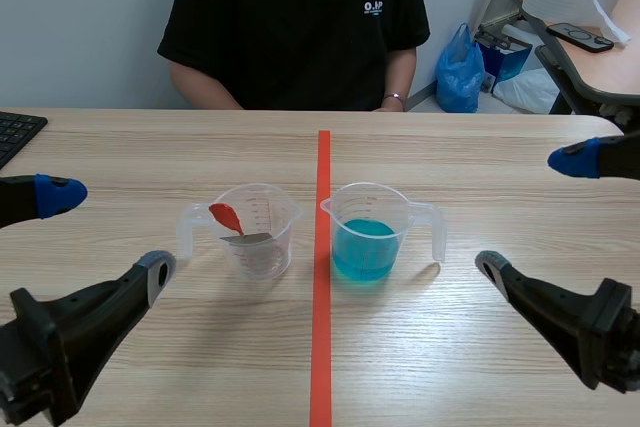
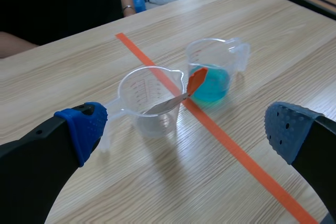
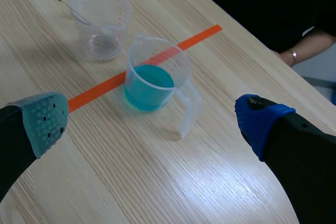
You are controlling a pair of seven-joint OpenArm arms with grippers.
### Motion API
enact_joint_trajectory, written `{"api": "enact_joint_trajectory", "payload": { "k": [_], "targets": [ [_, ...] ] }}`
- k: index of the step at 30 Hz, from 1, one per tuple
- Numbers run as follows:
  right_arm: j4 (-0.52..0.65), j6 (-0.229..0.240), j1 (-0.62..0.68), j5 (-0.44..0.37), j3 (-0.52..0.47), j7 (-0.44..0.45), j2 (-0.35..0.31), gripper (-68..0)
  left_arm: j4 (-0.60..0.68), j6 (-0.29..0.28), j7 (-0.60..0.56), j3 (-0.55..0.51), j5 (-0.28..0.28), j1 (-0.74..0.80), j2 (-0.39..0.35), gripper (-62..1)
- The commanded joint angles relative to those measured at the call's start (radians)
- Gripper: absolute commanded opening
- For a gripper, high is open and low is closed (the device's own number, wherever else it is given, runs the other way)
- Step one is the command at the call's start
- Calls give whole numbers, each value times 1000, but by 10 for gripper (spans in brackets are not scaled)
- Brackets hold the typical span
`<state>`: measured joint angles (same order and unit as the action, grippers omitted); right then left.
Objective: Do the redox reaction experiment.
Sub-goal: 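Lift the metal plate out of the left beaker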
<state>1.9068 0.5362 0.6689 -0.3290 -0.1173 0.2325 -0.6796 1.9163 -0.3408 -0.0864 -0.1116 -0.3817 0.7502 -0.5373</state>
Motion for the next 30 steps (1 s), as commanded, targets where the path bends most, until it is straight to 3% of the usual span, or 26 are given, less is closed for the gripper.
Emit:
{"api": "enact_joint_trajectory", "payload": {
  "k": [1,3,9,15,21,26,30],
  "targets": [
    [16,9,-25,-10,1,15,-14,4,-10,24,-18,-6,20,18,13,14],
    [16,38,-42,-7,5,18,-16,4,-24,54,-27,-9,59,31,26,14],
    [16,42,-104,34,77,18,-16,4,-76,69,-55,-37,150,85,41,-99],
    [16,41,-157,47,157,18,-16,4,-146,71,-64,-83,249,151,50,-110],
    [16,41,-217,77,238,18,-16,4,-287,96,-188,-139,413,209,109,-204],
    [16,41,-268,80,298,16,-15,4,-416,97,-268,-166,525,230,166,-228],
    [16,41,-309,80,345,4,-13,4,-496,119,-343,-175,599,254,196,-318]
  ]
}}
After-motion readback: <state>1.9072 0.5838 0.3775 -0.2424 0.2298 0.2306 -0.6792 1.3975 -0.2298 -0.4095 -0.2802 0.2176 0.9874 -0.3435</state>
